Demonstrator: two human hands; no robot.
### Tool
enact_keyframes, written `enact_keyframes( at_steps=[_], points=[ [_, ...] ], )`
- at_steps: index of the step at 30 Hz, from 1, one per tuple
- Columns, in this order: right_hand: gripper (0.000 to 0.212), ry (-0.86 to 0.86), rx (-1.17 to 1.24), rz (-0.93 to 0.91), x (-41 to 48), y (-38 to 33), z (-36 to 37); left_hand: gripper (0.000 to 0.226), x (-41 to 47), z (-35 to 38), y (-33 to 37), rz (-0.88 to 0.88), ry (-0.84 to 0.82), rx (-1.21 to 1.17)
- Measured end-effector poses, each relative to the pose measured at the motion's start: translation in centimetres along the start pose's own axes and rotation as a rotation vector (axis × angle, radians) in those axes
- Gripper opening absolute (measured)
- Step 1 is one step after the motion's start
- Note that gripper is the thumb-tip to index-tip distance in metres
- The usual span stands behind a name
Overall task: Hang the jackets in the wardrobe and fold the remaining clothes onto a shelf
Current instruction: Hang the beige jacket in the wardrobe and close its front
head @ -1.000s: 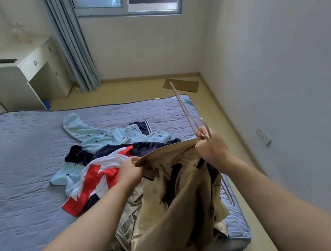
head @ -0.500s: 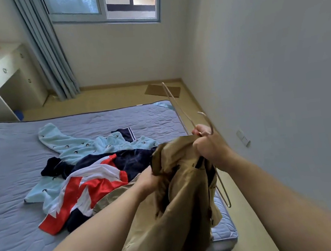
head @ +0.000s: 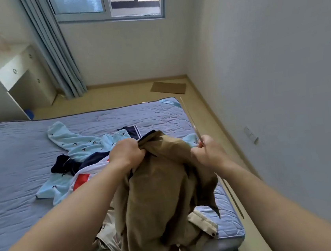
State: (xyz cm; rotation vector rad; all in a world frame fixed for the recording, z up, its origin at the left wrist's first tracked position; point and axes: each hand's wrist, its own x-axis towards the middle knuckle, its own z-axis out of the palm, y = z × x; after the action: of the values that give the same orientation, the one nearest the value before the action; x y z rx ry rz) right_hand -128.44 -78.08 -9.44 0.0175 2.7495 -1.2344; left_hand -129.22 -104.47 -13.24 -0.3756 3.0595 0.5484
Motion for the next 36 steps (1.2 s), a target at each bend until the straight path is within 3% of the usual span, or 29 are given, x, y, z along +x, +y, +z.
enact_keyframes(
  at_steps=[5,10,13,17,21,27,31,35,36],
  points=[
    [0.057,-0.048,0.187,0.007,-1.6,-1.9,3.0,0.009,-0.2,0.2,-2.7,-0.27,-0.166,-0.18],
    [0.057,-0.221,0.147,0.103,-3.5,-2.3,5.6,0.033,-0.3,0.3,-6.7,-0.414,-0.132,-0.275],
    [0.051,-0.343,0.049,0.114,-4.7,-1.6,7.0,0.038,-0.8,-0.4,-8.5,-0.326,-0.057,-0.173],
    [0.038,-0.442,0.08,0.151,-5.4,-1.5,8.3,0.027,-2.1,-1.4,-8.2,-0.109,0.012,-0.002],
    [0.023,-0.43,0.292,0.225,-5.7,-2.4,9.1,0.027,-3.5,-2.3,-5.4,0.066,0.014,0.036],
    [0.015,-0.309,0.377,0.282,-4.8,-2.8,9.5,0.024,-6.3,-4.5,-2.1,0.268,-0.033,0.196],
    [0.034,-0.268,0.548,0.281,-5.0,-3.9,10.7,0.013,-8.2,-6.5,-0.4,0.257,-0.111,0.039],
    [0.027,-0.217,0.715,0.208,-5.1,-5.0,11.6,0.008,-10.3,-8.0,1.1,0.225,-0.116,-0.284],
    [0.034,-0.183,0.761,0.17,-4.9,-5.0,12.0,0.01,-10.9,-8.0,1.3,0.233,-0.1,-0.35]
  ],
)
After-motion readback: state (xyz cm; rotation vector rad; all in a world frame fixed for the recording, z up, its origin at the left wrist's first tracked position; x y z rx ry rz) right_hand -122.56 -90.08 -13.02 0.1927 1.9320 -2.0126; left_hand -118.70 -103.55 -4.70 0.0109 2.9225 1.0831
